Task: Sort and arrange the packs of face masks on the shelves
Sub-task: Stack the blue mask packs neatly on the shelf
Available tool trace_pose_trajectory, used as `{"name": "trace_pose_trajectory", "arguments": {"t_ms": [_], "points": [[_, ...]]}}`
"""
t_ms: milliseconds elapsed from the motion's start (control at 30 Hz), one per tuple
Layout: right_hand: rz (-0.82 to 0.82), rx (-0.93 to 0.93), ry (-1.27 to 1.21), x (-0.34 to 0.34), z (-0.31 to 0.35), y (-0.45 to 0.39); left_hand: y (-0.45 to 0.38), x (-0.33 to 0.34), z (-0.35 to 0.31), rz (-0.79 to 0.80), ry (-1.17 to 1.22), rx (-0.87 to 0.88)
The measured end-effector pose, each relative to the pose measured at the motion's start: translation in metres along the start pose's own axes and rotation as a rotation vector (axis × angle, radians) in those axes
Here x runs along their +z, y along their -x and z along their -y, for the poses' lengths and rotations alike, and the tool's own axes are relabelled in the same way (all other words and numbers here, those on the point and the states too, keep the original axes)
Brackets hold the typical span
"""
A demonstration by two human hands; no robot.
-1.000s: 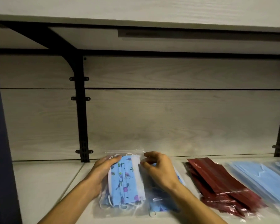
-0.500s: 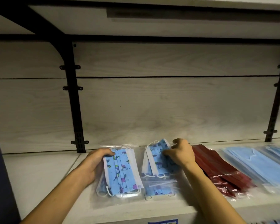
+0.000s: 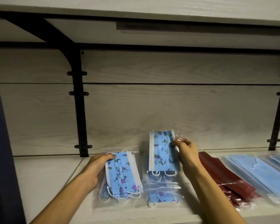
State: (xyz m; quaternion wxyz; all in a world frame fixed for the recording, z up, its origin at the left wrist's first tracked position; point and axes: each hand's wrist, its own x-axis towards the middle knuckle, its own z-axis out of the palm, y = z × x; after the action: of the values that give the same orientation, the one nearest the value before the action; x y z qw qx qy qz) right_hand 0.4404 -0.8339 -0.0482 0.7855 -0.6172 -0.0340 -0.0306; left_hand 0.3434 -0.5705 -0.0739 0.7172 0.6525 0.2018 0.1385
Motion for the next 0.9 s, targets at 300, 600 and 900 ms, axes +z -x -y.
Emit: {"name": "trace_pose_trajectory", "arguments": {"t_ms": [300,600,900], "points": [[0.138,0.174,-0.481,0.009,0.000,0.015,-0.001,0.003,0.001,-0.040,-0.024,-0.012],[0.192,0.218,-0.537,0.017,-0.007,0.012,0.001,0.006,0.000,-0.019,-0.024,-0.021],[0.154,0.054,0.011,0.032,-0.025,0.020,0.006,0.005,-0.002,0.047,0.030,-0.017]]}}
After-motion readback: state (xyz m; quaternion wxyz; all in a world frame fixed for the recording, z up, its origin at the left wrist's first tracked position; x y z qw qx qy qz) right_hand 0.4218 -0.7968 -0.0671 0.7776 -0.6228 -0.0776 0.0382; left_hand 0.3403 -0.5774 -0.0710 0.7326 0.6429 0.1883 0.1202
